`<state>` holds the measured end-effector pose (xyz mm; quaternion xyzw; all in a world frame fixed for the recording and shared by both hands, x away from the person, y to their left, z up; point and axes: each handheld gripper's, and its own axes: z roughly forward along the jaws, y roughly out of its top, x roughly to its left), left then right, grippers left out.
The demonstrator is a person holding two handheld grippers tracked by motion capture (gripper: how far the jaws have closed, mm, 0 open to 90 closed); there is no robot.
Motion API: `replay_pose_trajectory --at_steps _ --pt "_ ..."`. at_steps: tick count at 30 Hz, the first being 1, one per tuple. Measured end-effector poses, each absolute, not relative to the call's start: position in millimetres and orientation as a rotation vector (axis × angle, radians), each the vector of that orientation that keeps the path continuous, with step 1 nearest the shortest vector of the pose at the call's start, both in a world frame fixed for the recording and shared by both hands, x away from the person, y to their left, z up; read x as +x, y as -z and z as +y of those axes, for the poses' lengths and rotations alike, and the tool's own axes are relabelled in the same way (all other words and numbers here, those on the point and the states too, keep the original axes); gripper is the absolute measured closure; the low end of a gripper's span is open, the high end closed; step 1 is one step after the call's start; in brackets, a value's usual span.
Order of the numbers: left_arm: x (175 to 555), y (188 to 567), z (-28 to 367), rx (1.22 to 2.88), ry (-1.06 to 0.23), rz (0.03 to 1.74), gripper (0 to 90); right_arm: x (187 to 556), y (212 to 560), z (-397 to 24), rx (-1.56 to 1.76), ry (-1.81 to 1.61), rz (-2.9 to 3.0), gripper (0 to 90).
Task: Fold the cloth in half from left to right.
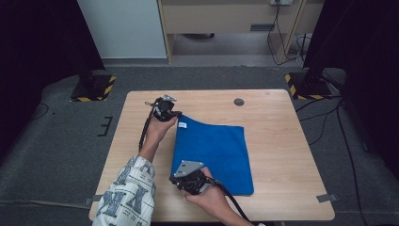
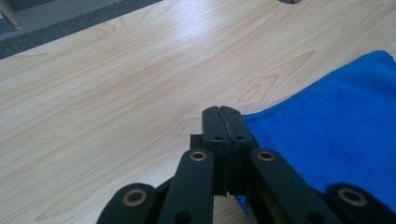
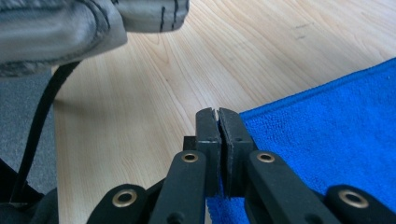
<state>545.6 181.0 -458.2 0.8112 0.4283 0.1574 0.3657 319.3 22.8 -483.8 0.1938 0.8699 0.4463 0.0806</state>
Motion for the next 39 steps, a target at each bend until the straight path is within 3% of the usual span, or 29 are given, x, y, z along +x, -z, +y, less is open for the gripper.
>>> replay_pose_trajectory --at_steps 39 --pt "538 441 213 2.062 -0.425 1.117 89.8 313 464 50 0.521 -1.383 2.583 87.9"
